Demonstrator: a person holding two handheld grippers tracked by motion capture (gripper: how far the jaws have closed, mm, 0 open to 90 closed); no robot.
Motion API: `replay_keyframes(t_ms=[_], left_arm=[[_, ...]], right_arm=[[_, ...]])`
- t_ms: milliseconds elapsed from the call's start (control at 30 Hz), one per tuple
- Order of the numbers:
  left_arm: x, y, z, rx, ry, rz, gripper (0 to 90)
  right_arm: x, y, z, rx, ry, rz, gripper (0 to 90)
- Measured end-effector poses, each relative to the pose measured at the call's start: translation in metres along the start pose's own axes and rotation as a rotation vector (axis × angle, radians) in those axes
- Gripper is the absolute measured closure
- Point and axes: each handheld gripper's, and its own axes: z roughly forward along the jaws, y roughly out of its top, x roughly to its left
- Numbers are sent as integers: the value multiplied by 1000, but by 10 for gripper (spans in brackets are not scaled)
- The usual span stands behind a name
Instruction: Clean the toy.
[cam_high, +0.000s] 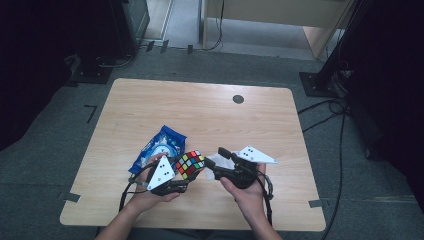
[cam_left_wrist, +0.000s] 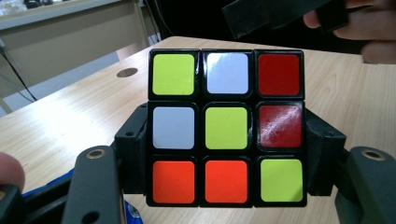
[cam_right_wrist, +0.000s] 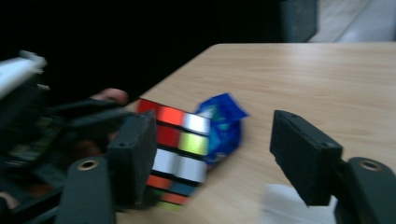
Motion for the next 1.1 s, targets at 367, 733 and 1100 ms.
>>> replay_keyframes(t_ms=[367, 733, 1100], left_arm=[[-10, 3, 2, -12, 18, 37, 340], [-12, 3, 8, 15, 10, 32, 338], [-14, -1, 9, 23, 24, 85, 302]], right_arm=[[12, -19, 25, 122, 73, 228, 331], [16, -18, 22, 129, 7, 194, 341], [25, -5, 11, 87, -17, 112, 341]])
